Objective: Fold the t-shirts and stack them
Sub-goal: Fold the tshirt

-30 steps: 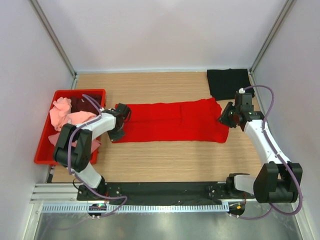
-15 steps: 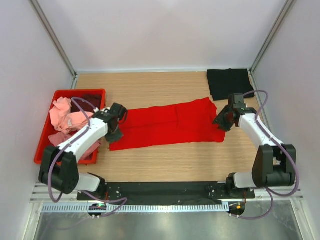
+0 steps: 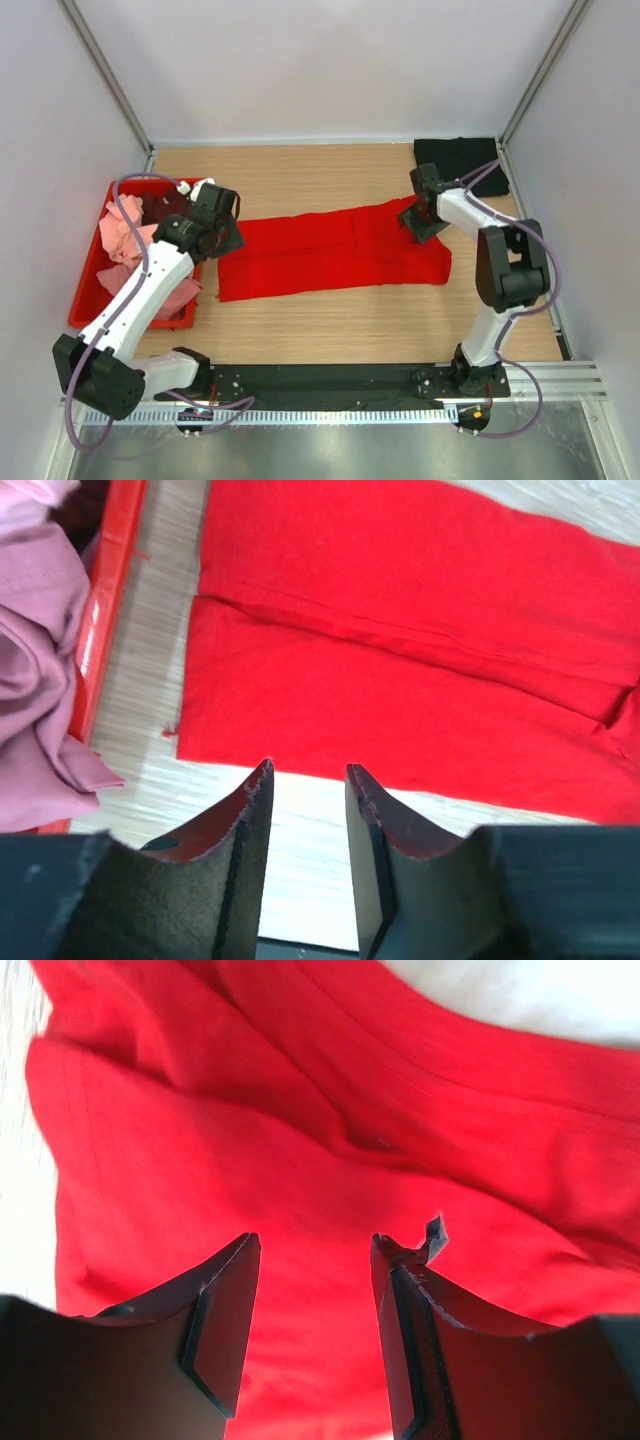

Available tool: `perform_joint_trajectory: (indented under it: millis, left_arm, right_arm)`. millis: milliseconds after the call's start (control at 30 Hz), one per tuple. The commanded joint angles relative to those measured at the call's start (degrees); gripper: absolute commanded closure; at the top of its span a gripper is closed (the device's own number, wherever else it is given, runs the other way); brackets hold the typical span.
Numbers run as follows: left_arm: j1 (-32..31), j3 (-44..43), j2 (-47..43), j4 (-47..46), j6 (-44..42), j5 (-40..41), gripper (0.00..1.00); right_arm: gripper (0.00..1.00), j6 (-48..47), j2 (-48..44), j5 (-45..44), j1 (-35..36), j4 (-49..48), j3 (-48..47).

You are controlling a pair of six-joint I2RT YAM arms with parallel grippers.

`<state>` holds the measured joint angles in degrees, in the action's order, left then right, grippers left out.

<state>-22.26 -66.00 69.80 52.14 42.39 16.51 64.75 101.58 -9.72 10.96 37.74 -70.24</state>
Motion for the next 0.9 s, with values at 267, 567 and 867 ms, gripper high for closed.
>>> perform_joint_trajectory:
  millis: [267, 567, 867]
  left_arm:
    - [0.7, 6.6, -0.2, -8.8, -3.1, 2.7, 0.62]
    - [-1.4, 10.8, 2.8, -10.1, -6.1, -1.4, 0.62]
    - [-5.5, 10.4, 9.6, -7.3, -7.8, -0.1, 0.68]
  right_arm:
    - [0.46, -3.7, 17.9, -6.7, 3.5, -1.3, -18.1]
    - [0.47, -11.7, 27.7, 0.8, 4.4, -8.9, -27.0]
    - [0.47, -19.7, 38.2, 12.1, 5.6, -21.3, -40.1]
